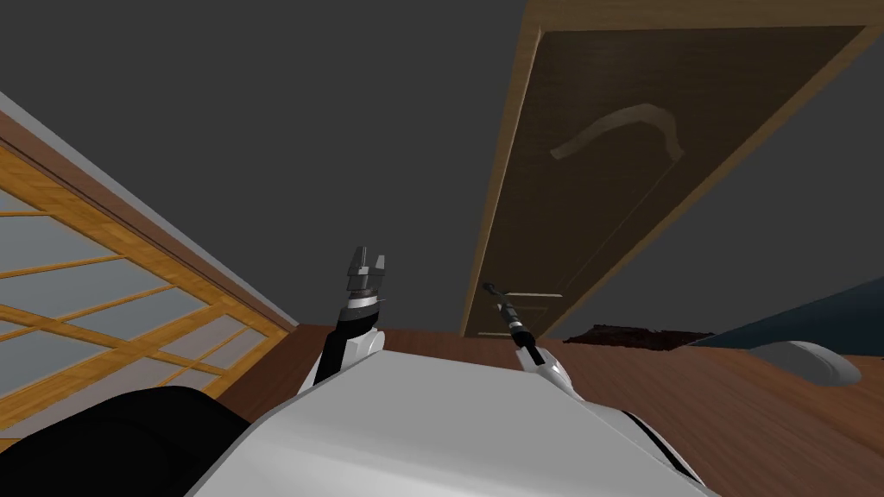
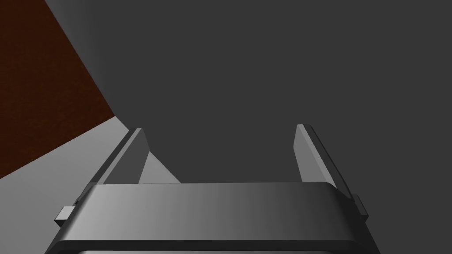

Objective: Pull the door open

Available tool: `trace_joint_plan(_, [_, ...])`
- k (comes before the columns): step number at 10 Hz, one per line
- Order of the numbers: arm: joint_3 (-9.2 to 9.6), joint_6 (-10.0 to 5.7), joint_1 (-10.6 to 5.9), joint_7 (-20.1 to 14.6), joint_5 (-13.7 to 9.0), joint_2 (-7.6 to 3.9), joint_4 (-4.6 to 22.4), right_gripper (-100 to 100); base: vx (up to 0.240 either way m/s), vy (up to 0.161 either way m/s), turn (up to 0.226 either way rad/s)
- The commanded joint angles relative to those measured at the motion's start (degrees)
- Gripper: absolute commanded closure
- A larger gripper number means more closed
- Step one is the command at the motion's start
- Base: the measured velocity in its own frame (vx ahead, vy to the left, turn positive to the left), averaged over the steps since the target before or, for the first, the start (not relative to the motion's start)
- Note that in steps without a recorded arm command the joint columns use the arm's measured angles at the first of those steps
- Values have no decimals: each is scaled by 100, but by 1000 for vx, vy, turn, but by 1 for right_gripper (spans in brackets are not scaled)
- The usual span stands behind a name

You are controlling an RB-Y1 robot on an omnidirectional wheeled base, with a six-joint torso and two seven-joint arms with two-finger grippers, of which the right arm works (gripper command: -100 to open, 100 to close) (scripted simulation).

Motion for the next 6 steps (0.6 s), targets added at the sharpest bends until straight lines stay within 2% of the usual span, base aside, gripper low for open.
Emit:
trace_joint_plan(1, [1,199,286,-119,-9,-64,-286,-100,157,68,47])
trace_joint_plan(2, [1,199,304,-119,-9,-64,-480,-100,66,29,-14])
trace_joint_plan(3, [-95,68,407,-204,-86,-241,-441,-100,120,44,195])
trace_joint_plan(4, [-95,68,407,-204,-86,-241,-441,-100,124,38,124])
trace_joint_plan(6, [-187,-58,507,-286,-159,-411,-357,-100,128,24,123])
